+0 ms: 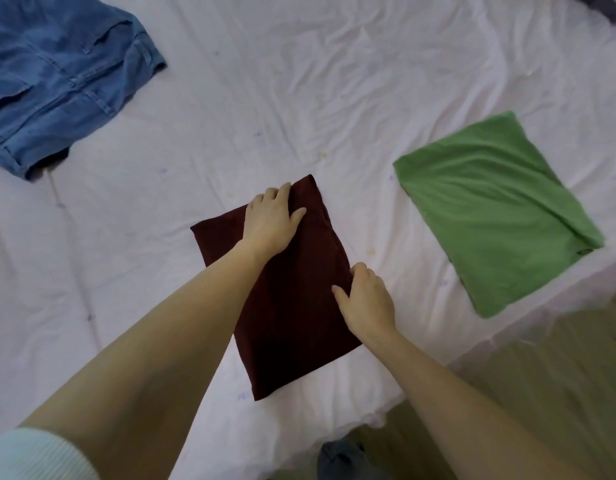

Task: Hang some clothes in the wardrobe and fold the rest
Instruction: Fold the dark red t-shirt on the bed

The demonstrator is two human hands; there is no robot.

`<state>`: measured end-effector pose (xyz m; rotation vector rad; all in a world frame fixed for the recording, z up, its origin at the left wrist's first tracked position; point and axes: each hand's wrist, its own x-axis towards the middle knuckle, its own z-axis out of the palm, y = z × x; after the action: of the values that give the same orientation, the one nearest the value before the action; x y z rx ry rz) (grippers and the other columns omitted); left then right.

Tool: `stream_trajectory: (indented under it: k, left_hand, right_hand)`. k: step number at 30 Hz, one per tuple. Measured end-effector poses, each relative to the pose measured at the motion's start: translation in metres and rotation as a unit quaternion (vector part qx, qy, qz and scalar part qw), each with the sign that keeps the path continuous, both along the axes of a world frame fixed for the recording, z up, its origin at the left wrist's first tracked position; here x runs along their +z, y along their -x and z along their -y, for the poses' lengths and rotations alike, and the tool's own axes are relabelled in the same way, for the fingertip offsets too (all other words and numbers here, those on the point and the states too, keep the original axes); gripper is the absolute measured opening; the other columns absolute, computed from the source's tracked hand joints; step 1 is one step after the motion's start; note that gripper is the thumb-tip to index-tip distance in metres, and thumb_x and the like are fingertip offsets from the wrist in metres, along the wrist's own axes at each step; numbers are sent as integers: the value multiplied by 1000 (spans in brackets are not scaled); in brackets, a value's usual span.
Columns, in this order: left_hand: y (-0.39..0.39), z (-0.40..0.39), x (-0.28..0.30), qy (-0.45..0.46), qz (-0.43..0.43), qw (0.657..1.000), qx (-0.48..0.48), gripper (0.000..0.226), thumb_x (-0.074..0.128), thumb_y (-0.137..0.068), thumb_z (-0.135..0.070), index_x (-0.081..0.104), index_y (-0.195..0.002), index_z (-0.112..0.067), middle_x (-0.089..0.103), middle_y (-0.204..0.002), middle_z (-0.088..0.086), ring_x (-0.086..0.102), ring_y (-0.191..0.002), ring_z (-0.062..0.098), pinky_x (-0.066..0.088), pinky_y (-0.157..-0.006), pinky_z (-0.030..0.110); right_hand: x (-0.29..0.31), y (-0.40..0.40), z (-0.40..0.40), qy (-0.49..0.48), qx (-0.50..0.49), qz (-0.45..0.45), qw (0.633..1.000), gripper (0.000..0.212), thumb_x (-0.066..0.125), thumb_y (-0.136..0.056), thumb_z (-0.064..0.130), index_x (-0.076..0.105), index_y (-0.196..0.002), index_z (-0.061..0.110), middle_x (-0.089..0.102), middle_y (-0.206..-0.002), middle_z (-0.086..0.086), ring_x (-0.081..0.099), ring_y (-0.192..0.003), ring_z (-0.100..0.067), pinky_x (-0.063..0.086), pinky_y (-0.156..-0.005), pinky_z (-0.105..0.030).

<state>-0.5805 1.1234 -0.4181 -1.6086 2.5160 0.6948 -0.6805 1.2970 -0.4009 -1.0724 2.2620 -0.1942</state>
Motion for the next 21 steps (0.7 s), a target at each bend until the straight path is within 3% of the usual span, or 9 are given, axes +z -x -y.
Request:
stream_trajectory:
  k: [3,8,16,21]
  left_hand:
    - [9,5,-5,-4,6,999,36,65,46,-93,-55,40,-139,-9,43,-137,14,41,-124,32,35,-104,40]
    - [30,22,-10,-27,-10,997,71,50,50,-93,-49,55,-117,-6,55,-117,12,49,-111,31,41,-94,40]
    - [12,4,27,-27,-197,971,132,21,44,-99,-33,49,-105,-13,62,-93,3,58,-89,27,45,-89,45]
    - [22,-18,89,-35,-274,952,134,20,43,-99,-35,49,-105,-16,63,-91,0,58,-88,24,43,-94,46]
  right_hand:
    - [-7,0,0,4,-60,26,998,30,55,-95,34,48,-110,10,62,-104,-5,60,-94,-23,45,-73,-30]
    - [-19,3,-2,19,-71,57,996,27,50,-97,32,51,-110,9,62,-101,-4,60,-91,-22,44,-75,-29]
    - [9,18,-9,92,-33,72,993,18,50,-97,30,39,-96,16,58,-81,0,57,-72,-21,42,-67,-32]
    - [69,29,-30,135,-68,38,988,11,50,-97,25,55,-95,15,57,-72,9,53,-67,-17,36,-64,-30]
